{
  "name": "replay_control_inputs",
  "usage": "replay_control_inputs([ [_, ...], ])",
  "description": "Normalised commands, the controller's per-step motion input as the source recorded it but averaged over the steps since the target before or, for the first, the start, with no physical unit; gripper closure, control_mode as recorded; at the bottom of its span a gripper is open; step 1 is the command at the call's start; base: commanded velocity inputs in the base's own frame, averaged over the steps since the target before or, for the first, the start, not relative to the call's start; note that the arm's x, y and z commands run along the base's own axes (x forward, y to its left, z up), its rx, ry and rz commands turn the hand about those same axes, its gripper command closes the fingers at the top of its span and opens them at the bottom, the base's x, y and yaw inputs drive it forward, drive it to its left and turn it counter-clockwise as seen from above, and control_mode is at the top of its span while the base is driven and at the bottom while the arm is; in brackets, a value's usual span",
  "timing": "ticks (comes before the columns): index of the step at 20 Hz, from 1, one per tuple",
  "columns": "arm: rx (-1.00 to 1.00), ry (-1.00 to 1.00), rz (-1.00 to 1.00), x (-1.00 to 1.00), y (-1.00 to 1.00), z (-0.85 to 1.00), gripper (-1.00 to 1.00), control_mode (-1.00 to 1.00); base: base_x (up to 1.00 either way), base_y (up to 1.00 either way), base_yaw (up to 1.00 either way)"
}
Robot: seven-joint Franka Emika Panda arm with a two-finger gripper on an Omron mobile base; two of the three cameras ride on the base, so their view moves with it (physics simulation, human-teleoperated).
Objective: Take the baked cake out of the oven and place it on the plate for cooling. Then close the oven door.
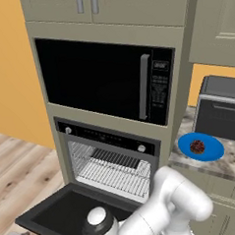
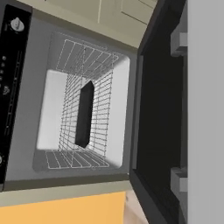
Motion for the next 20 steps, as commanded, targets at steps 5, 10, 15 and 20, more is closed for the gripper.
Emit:
replay_control_inputs([
  [5,-0.05,-0.15,0.00,0.00,-0.09,-0.73,-1.00,-1.00,0.00,0.00,0.00],
  [10,-0.09,-0.13,0.00,-0.02,-0.17,-0.81,-1.00,-1.00,0.00,0.00,0.00],
  [15,-0.15,-0.09,0.00,-0.04,-0.20,-0.88,-1.00,-1.00,0.00,0.00,0.00],
  [20,-0.15,-0.09,0.00,-0.01,-0.15,-0.90,-1.00,-1.00,0.00,0.00,0.00],
])
